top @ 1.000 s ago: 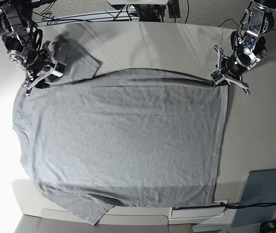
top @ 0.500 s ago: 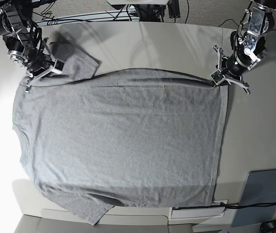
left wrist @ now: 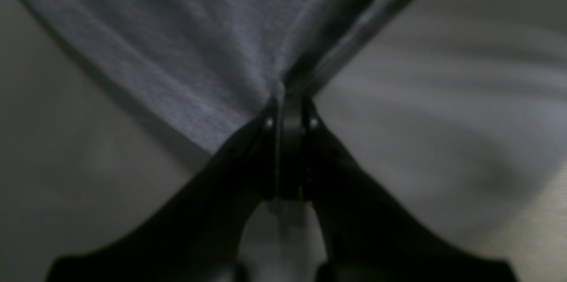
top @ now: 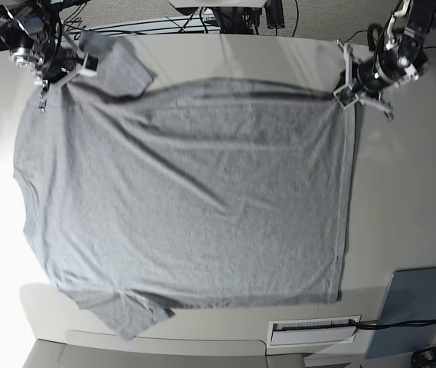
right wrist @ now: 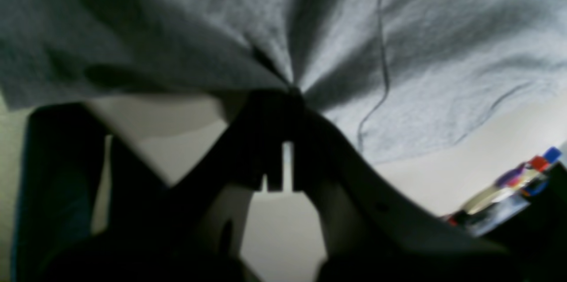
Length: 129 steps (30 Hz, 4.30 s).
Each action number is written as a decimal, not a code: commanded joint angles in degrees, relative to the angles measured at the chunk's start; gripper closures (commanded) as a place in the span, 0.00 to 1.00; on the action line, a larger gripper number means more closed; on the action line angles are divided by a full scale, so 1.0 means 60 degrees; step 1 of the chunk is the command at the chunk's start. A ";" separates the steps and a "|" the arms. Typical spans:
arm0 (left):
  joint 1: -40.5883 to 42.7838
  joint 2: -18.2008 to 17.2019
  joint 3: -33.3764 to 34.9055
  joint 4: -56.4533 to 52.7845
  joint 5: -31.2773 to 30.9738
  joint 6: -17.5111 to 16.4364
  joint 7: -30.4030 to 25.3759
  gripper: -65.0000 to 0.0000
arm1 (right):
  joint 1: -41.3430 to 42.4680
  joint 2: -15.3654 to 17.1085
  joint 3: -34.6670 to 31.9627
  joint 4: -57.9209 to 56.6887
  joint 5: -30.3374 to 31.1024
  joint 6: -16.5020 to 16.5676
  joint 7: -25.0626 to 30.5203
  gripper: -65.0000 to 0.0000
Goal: Fold the T-shirt properly
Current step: 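Lift the shoulder corners with both grippers and pull them toward the robot, then lower the held shoulder edge onto the shirt body and release both grippers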
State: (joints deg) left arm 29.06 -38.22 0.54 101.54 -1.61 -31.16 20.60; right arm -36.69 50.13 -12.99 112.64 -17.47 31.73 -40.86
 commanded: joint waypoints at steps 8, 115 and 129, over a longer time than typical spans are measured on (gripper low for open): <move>0.1770 -0.0138 -0.1461 0.1060 -0.0452 -0.0565 0.0364 1.00 | -0.1708 0.0160 0.0976 0.1220 -0.0055 -0.0189 -0.0299 1.00; -0.2149 0.0812 -0.1734 -0.1013 -0.0769 0.0973 0.0342 1.00 | 0.7224 -0.0477 -0.2954 -0.2357 -0.0131 -0.1829 0.1282 1.00; -0.2674 0.0812 -0.1734 -0.1013 -0.0772 0.0973 0.0357 1.00 | 0.7227 -0.0506 -0.2954 -0.2357 -0.0131 -0.1836 0.0991 1.00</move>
State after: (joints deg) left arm 13.63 -32.38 -9.39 94.65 -6.07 -25.76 23.62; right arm 5.54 46.02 -31.31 97.80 -17.87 21.82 -34.72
